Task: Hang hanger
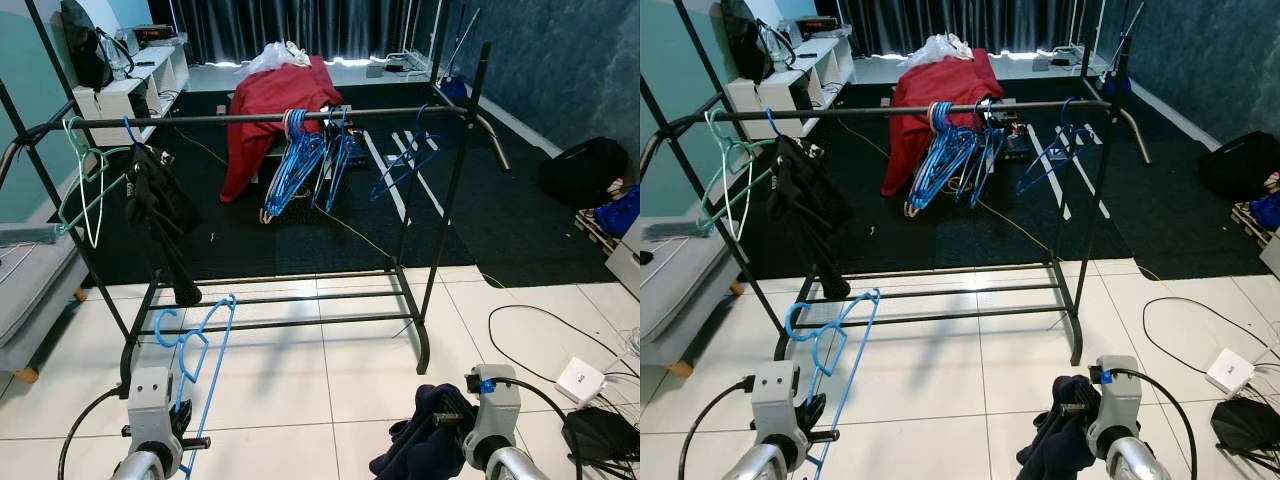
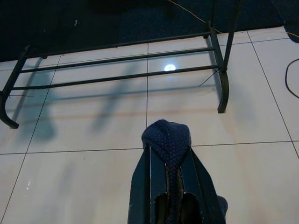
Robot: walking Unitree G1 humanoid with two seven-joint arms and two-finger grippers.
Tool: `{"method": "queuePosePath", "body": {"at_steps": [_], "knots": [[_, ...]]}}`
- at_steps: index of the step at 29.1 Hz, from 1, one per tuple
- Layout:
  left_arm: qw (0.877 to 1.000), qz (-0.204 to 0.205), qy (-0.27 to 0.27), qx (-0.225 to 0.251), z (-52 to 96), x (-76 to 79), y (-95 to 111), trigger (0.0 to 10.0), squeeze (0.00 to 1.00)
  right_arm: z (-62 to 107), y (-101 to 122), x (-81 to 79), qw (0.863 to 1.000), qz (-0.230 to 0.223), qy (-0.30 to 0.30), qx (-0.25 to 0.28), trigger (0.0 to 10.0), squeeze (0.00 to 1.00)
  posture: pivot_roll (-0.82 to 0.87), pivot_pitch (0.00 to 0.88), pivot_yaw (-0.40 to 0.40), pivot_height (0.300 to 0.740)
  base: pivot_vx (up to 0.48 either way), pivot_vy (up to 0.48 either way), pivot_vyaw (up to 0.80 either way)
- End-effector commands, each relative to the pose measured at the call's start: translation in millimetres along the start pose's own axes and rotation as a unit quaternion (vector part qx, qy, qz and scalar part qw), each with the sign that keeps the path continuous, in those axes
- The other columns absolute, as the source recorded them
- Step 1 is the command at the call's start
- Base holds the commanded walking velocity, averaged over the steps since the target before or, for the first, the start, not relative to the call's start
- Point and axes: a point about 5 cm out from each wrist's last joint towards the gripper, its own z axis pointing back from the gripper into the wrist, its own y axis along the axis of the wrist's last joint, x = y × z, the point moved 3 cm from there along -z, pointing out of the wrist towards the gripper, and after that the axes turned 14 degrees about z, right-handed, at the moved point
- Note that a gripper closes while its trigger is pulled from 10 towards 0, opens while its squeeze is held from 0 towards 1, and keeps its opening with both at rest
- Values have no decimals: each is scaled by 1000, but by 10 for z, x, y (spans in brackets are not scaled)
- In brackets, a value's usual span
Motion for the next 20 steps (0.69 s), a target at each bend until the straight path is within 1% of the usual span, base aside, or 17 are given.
{"method": "queuePosePath", "body": {"at_steps": [1, 20], "knots": [[1000, -5, 5, 2, 7, -67, 22, 10000, 0, -13, -2, -16, 1000, -3, 0, 1, 10000, 0, 17, 11, 17, 735, 0, 0, 0], [1000, -6, 3, 2, 9, -66, 20, 10000, 0, -5, -13, -16, 1000, -3, 0, 0, 10000, 0, 17, 12, 17, 735, 0, 0, 0]]}}
